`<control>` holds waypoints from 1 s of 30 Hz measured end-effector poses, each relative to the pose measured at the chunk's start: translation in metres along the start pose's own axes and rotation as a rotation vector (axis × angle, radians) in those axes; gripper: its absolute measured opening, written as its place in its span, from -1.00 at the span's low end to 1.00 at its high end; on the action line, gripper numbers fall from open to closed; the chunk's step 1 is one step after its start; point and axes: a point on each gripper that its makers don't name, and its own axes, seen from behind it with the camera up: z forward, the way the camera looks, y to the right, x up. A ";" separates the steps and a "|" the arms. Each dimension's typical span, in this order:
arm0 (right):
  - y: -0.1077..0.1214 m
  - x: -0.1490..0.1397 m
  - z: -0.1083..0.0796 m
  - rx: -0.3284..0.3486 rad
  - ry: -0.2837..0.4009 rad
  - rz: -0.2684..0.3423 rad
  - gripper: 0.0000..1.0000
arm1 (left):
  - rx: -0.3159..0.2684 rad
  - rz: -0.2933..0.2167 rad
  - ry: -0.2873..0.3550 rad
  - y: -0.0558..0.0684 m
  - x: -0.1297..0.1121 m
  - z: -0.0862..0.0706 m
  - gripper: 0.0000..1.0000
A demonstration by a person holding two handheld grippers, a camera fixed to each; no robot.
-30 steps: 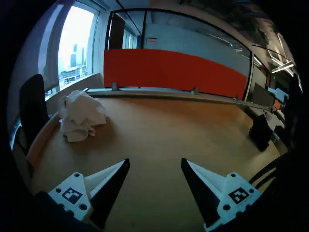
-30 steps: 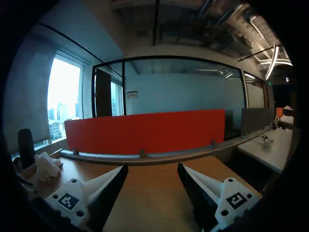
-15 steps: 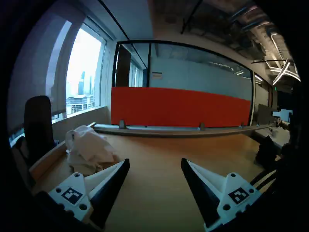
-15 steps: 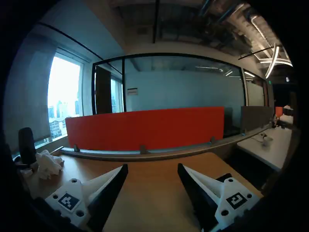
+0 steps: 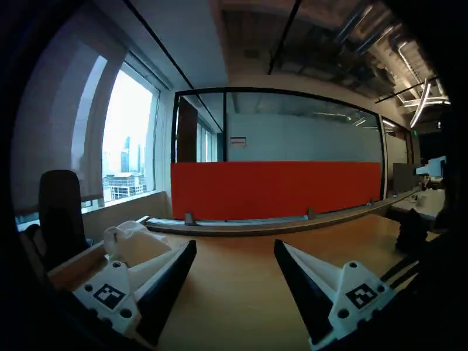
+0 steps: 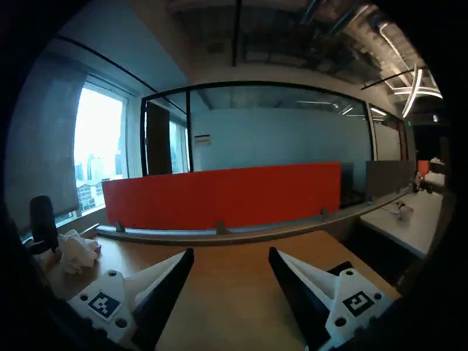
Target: Fold towel
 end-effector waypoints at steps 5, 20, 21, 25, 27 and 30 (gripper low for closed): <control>-0.001 0.006 -0.001 -0.005 0.006 0.010 0.99 | 0.025 0.004 0.021 -0.009 -0.003 0.001 0.97; -0.003 -0.011 -0.005 -0.019 -0.002 -0.004 0.99 | 0.027 0.003 0.047 -0.011 -0.040 0.007 0.97; -0.003 -0.012 -0.006 -0.020 -0.002 -0.007 0.99 | 0.025 0.002 0.049 -0.010 -0.043 0.007 0.97; 0.000 -0.015 -0.008 -0.027 0.001 -0.010 0.99 | 0.025 -0.012 0.059 -0.008 -0.052 0.011 0.97; 0.001 -0.016 -0.009 -0.029 0.003 -0.008 0.99 | 0.024 -0.016 0.061 -0.007 -0.056 0.012 0.97; 0.005 -0.018 -0.011 -0.032 0.007 -0.010 0.99 | 0.024 -0.015 0.065 -0.007 -0.062 0.013 0.97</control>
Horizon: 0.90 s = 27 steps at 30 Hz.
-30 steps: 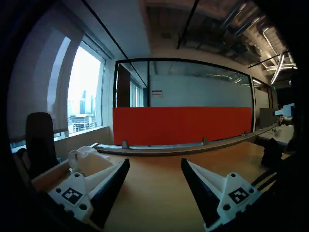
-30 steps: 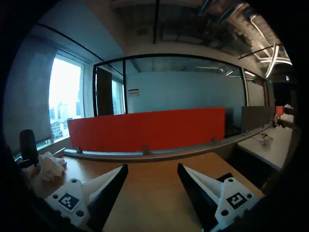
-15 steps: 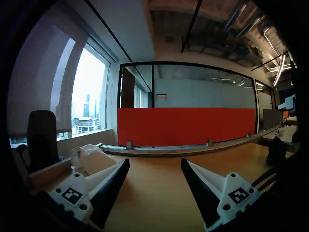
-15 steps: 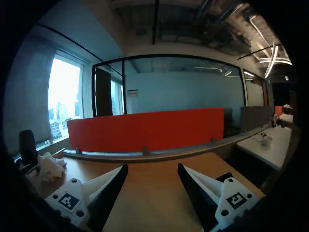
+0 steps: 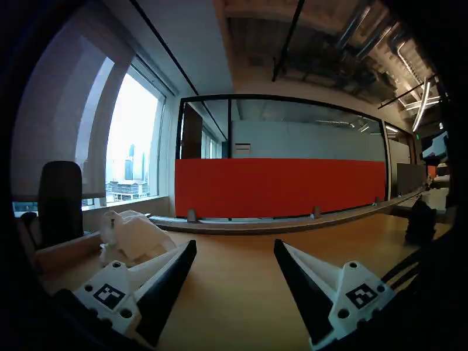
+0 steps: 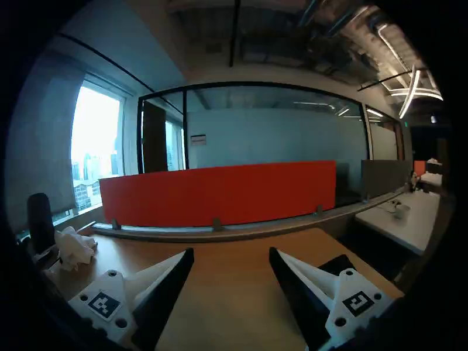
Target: Fold towel
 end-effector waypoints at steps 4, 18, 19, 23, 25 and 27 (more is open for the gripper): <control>0.004 -0.003 0.000 -0.005 0.005 -0.008 0.99 | 0.003 -0.005 0.007 -0.001 -0.008 0.003 0.97; 0.024 -0.020 -0.002 -0.040 0.018 -0.012 0.99 | -0.011 0.009 0.009 0.007 -0.038 0.010 0.97; 0.025 -0.021 -0.002 -0.041 0.019 -0.012 0.99 | -0.008 0.008 0.006 0.006 -0.040 0.010 0.97; 0.027 -0.024 -0.001 -0.042 0.020 -0.013 0.99 | 0.002 0.000 0.001 0.002 -0.046 0.009 0.97; 0.027 -0.025 -0.001 -0.040 0.020 -0.013 0.99 | 0.004 -0.002 0.002 0.001 -0.046 0.010 0.97; 0.026 -0.026 0.000 -0.037 0.019 -0.012 0.99 | 0.005 0.002 0.005 0.000 -0.046 0.011 0.97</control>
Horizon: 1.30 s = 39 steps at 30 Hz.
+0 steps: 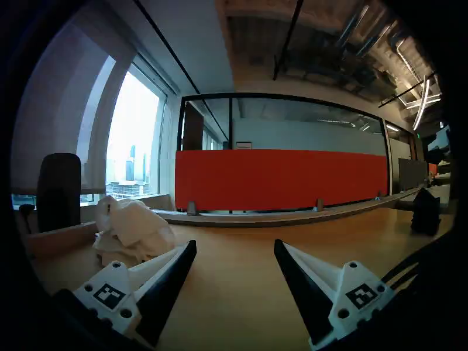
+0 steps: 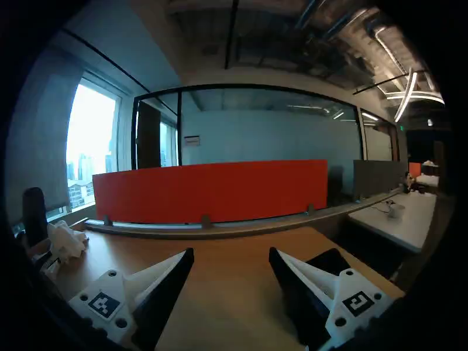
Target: Fold towel
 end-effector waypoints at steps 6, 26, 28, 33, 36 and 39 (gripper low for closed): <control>-0.002 -0.001 0.002 0.005 0.001 0.000 0.99 | 0.004 0.004 -0.010 -0.003 -0.002 0.001 0.97; -0.007 0.007 0.011 0.033 0.032 -0.015 0.99 | 0.022 0.009 -0.069 -0.007 -0.020 0.008 0.97; -0.009 0.008 0.013 0.041 0.042 -0.027 0.99 | 0.022 0.009 -0.070 -0.007 -0.020 0.008 0.97; -0.013 0.007 0.021 0.058 0.069 -0.051 0.99 | 0.022 0.010 -0.070 -0.006 -0.020 0.008 0.97; -0.013 0.002 0.027 0.068 0.080 -0.056 0.99 | 0.022 0.009 -0.070 -0.006 -0.021 0.007 0.97; -0.012 -0.006 0.031 0.072 0.088 -0.056 0.99 | 0.022 0.009 -0.069 -0.007 -0.021 0.007 0.97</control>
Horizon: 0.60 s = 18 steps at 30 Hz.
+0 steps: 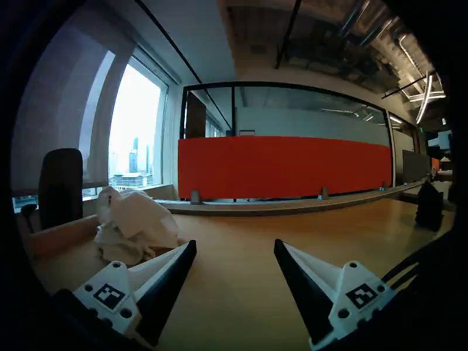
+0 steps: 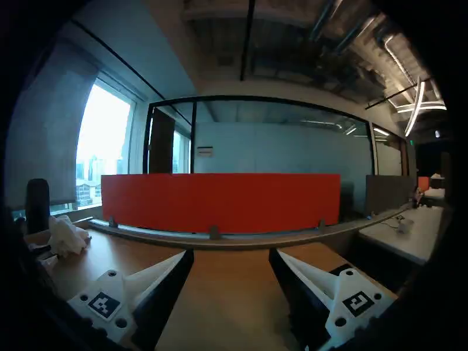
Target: Fold towel
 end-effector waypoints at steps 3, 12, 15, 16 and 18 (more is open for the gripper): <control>0.001 -0.012 0.003 0.001 0.003 0.011 0.99 | 0.000 0.001 0.000 0.000 -0.001 0.000 0.97; 0.001 -0.050 0.010 0.003 0.001 0.044 0.99 | 0.000 0.000 0.000 0.001 -0.002 0.000 0.97; 0.002 -0.062 0.010 -0.001 -0.003 0.054 0.99 | 0.000 0.000 0.000 0.001 -0.002 0.000 0.97; 0.002 -0.065 0.010 -0.002 -0.002 0.054 0.99 | 0.000 0.000 0.000 0.002 -0.002 0.001 0.97; 0.002 -0.072 0.010 -0.005 0.000 0.055 0.99 | 0.000 0.000 0.001 0.002 -0.002 0.001 0.97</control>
